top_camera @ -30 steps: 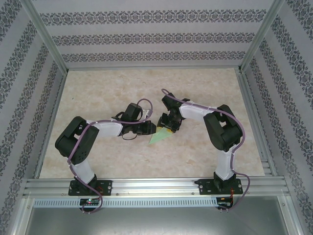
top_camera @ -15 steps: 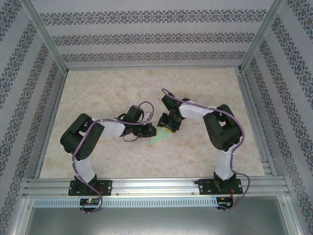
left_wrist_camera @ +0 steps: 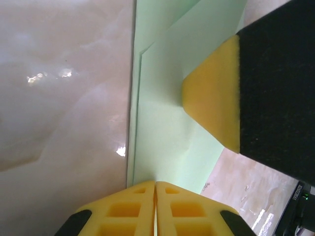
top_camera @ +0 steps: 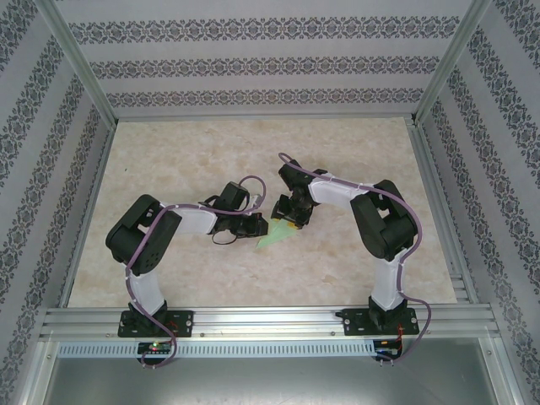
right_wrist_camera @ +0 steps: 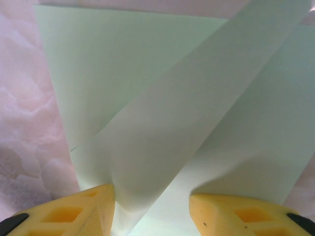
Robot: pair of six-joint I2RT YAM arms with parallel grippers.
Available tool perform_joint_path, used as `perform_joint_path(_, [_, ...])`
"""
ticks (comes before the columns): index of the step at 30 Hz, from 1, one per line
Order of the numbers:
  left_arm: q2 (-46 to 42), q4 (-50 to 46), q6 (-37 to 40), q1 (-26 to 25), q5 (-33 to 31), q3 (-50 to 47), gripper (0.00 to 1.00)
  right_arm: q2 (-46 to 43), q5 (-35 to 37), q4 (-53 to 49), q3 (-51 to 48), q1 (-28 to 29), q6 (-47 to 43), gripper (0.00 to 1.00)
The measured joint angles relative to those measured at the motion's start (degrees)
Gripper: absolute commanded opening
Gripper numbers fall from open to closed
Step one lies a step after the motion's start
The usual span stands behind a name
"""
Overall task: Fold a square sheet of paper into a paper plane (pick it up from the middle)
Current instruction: Fourth fold the wing at the center of the table.
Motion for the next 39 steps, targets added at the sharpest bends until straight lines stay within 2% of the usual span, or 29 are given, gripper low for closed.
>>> perform_joint_path(12, [1.1, -5.6, 0.6, 0.0, -0.4, 3.3, 0.05, -4.1, 0.7, 2.2, -1.7, 0.5, -0.3, 0.54])
perform_joint_path(17, [1.5, -7.7, 1.1, 0.0, -0.6, 4.4, 0.05, -10.5, 2.1, 1.5, -4.8, -0.2, -1.4, 0.54])
perform_joint_path(19, [1.6, -8.3, 1.3, 0.0, -0.7, 4.8, 0.05, -14.7, 2.1, 2.2, -5.6, -0.2, -2.2, 0.50])
perform_joint_path(22, [1.7, -9.4, 1.3, -0.1, -1.0, 5.4, 0.05, -18.9, 1.3, 5.0, -6.7, -0.5, -4.0, 0.33])
perform_joint_path(24, [1.7, -9.8, 1.3, -0.3, -1.4, 5.6, 0.04, -19.7, 0.1, 7.9, -8.2, -0.5, -5.0, 0.22])
perform_joint_path(27, [1.8, -10.1, 1.3, -0.3, -1.7, 5.7, 0.04, -18.9, -2.3, 12.1, -11.6, -0.5, -5.9, 0.11])
perform_joint_path(31, [1.7, -10.4, 1.2, -0.4, -2.0, 5.9, 0.03, -16.2, -5.3, 16.8, -14.9, -0.5, -6.3, 0.06])
perform_joint_path(39, [1.7, -10.9, 0.2, -0.4, -2.3, 6.1, 0.02, -12.0, -9.7, 25.1, -16.7, -0.4, -6.5, 0.05])
